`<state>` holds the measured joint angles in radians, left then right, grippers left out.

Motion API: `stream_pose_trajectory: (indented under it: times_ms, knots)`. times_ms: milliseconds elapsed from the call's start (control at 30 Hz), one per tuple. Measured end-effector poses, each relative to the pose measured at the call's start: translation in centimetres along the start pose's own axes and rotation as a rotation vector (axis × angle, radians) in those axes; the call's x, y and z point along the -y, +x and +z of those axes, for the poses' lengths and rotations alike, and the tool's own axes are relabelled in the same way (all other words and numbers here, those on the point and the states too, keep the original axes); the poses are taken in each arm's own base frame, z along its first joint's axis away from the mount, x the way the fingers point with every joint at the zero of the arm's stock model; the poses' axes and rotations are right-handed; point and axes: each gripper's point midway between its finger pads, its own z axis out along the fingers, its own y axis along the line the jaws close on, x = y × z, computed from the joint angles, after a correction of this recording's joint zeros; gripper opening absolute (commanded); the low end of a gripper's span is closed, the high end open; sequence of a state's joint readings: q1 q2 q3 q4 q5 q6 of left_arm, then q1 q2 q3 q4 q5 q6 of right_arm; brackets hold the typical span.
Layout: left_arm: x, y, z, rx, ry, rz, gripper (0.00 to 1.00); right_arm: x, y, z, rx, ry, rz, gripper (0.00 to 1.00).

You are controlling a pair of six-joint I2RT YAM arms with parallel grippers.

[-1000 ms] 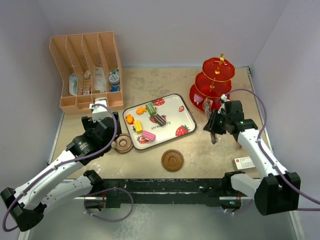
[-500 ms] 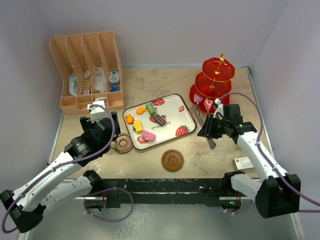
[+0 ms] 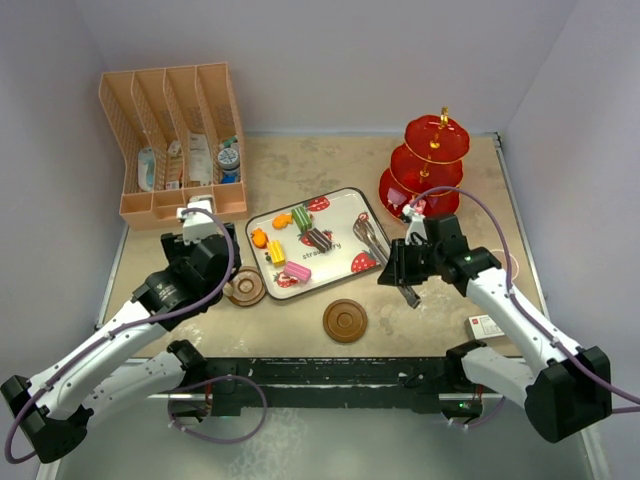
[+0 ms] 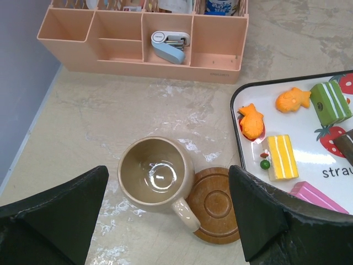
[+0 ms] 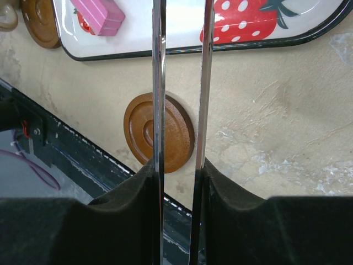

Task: Serve the afternoon tea
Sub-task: Pick up the desert from the tray.

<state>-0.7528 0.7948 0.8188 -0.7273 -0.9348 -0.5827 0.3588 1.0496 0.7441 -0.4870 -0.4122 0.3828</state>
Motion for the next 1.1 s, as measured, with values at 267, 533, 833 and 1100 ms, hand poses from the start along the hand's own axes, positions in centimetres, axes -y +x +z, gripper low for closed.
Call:
stream_pose_trajectory:
  times_ms: [267, 533, 833, 1100]
  knots:
    - [-0.5, -0.2, 0.0, 0.015, -0.027, -0.003, 0.88, -0.6, 0.0, -0.1, 0.004, -0.012, -0.018, 0.34]
    - [-0.8, -0.3, 0.1, 0.020, -0.042, -0.001, 0.87, -1.7, -0.2, -0.2, 0.006, -0.021, -0.049, 0.34]
    - [-0.8, -0.2, 0.1, 0.017, -0.044, 0.003, 0.88, -3.7, -0.1, 1.2, -0.027, 0.002, -0.097, 0.34]
    - [-0.8, -0.1, 0.1, 0.015, -0.045, 0.007, 0.88, -2.3, -0.1, 3.9, -0.067, 0.064, -0.055, 0.34]
